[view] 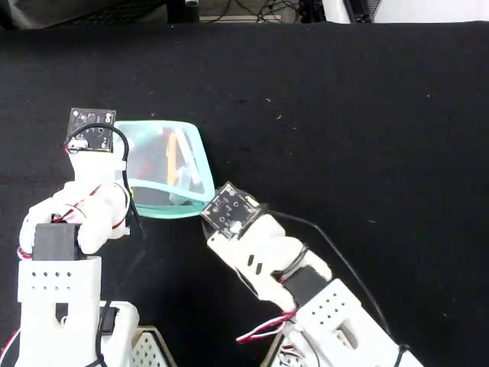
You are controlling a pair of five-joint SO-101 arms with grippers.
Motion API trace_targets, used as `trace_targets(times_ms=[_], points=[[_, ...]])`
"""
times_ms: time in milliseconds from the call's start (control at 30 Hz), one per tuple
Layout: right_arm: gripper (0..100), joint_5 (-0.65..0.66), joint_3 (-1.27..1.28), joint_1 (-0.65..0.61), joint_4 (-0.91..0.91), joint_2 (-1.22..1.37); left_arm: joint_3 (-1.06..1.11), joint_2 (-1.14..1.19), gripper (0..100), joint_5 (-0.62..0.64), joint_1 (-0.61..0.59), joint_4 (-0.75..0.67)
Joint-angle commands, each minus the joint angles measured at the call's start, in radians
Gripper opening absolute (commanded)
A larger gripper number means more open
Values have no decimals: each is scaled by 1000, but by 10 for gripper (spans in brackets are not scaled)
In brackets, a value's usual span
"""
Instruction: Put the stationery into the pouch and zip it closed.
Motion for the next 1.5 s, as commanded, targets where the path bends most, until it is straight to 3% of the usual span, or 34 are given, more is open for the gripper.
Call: trace_targets(times_ms=[0,133,367,533,733,900,1100,1300,1467], points=[[12,-3,-16,6,8,-122,-7,-2,33,-8,4,-15],[11,0,-7,6,152,-303,-7,0,33,-8,4,-15],[13,118,-10,6,442,-579,-8,0,33,-8,4,-18],[13,166,-105,8,571,-650,-16,-8,33,-6,4,-15],[13,166,-127,8,519,-552,-33,-8,33,-5,5,-14],[13,164,-272,8,377,-271,-93,0,33,-5,4,-11],[12,164,-510,8,522,61,-91,-3,33,-3,-4,-11],[12,166,-438,18,534,-21,-56,0,33,-3,-4,-20],[12,118,-320,137,494,-243,-56,-5,32,2,-4,-20]])
